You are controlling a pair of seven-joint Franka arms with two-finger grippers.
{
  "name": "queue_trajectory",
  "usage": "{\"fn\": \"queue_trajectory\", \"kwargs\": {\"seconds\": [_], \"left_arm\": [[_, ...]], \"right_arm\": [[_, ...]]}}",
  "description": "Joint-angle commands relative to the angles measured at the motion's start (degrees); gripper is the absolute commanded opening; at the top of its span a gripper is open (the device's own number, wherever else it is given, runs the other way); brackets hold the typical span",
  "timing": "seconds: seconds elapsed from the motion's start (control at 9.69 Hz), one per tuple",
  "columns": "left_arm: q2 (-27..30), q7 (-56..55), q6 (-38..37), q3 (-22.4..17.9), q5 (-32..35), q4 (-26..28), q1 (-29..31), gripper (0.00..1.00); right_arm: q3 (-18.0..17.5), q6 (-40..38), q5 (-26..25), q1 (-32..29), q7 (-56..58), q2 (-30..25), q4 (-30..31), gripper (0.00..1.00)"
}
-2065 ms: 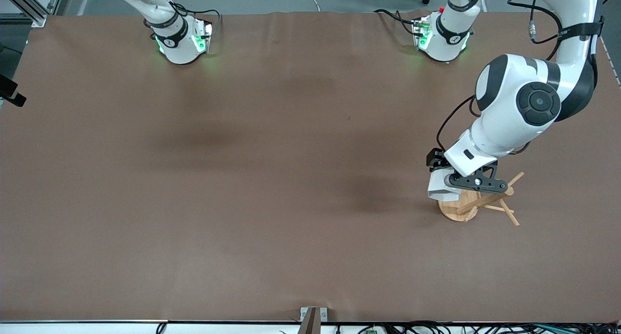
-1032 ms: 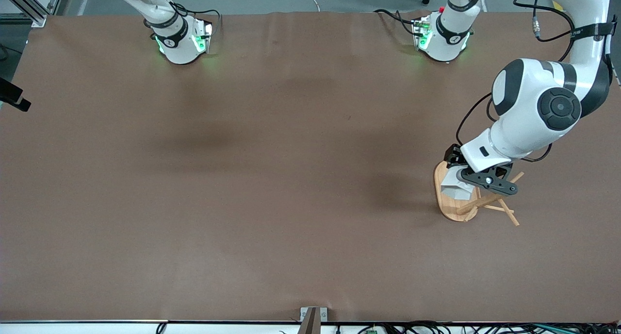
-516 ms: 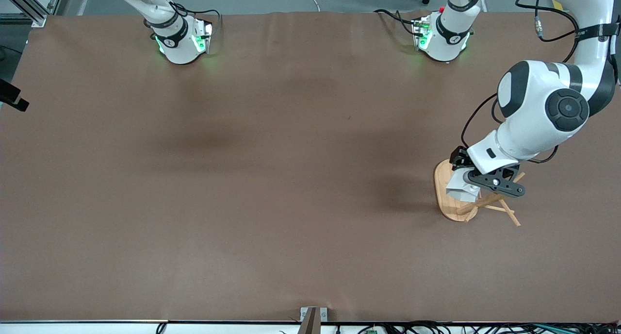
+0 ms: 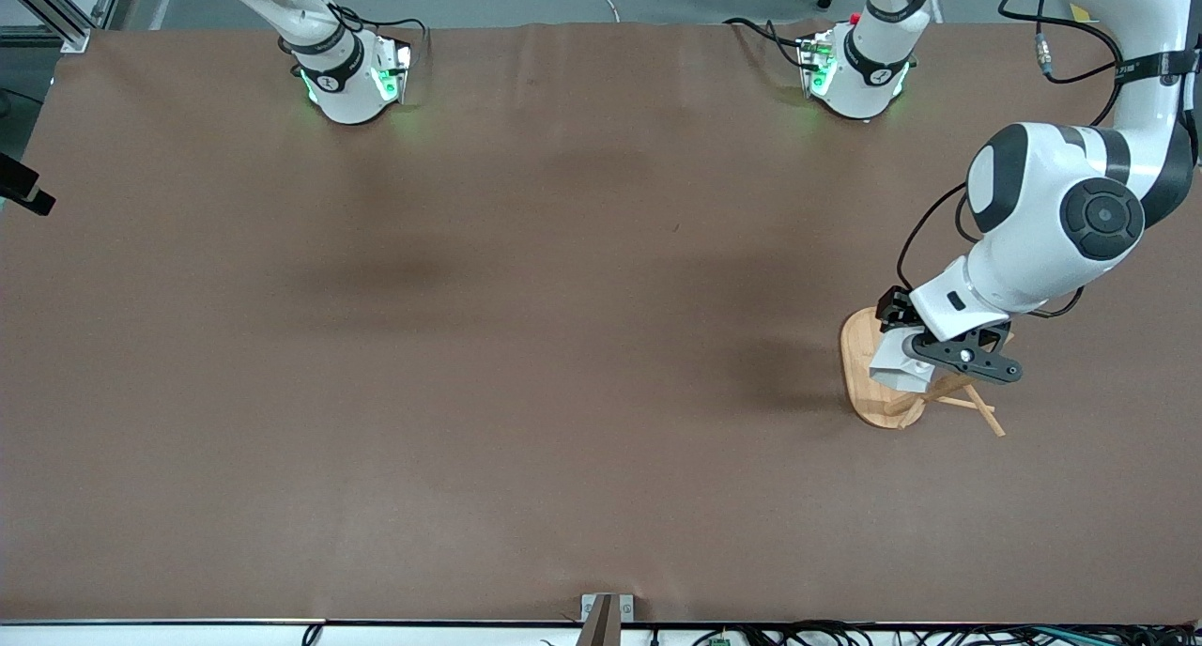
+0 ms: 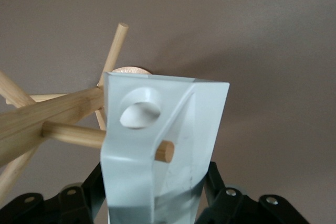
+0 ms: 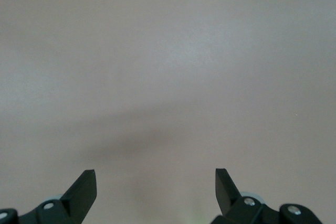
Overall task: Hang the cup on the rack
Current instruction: 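Open the left gripper and release the cup on the peg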
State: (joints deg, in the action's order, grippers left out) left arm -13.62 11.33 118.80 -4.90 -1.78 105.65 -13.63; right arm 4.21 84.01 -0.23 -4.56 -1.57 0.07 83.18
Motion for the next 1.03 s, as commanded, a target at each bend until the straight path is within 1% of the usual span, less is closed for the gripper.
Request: {"fn": "queue_trajectory", "kwargs": {"seconds": [0.0,0.21,0.31,0.41,0.52,0.62,0.72,0.83,0.93], "left_arm": [[-0.9,0.9,1.3,-0.5,-0.9,0.9,0.4,1.0],[0.8,-0.8,0.5,-0.5,-0.9,0.1,0.6,1.0],[2.4,-4.8,-0.8,-0.4,-0.9,0.0,0.6,1.0],[4.1,-9.4,-3.8,0.1,-0.5,-1.2,0.5,1.0],[5.8,-11.3,-6.6,0.2,-0.6,-2.9,0.6,1.0],[7.8,-11.2,-7.6,0.2,-0.4,-4.0,0.8,1.0],[9.1,-10.0,-7.6,0.2,0.1,-5.9,3.4,1.0],[10.3,-5.9,-8.4,0.4,-0.1,-6.8,5.2,1.0],[12.4,-3.4,-11.2,1.3,-0.8,-6.8,6.8,1.0]], "right_arm": [[-0.3,0.1,-0.1,-0.6,0.0,-0.5,0.7,1.0],[-0.3,0.1,-0.1,-0.6,0.0,-0.5,0.7,1.0],[-0.3,0.1,-0.1,-0.6,0.0,-0.5,0.7,1.0],[-0.3,0.1,-0.1,-0.6,0.0,-0.5,0.7,1.0],[-0.3,0.1,0.0,-0.7,0.1,-0.5,0.7,1.0],[-0.3,0.1,0.0,-0.7,0.1,-0.5,0.7,1.0],[-0.3,0.1,0.0,-0.7,0.0,-0.5,0.7,1.0],[-0.3,0.1,-0.1,-0.7,0.1,-0.5,0.7,1.0],[-0.3,0.1,-0.1,-0.7,0.1,-0.5,0.7,1.0]]}}
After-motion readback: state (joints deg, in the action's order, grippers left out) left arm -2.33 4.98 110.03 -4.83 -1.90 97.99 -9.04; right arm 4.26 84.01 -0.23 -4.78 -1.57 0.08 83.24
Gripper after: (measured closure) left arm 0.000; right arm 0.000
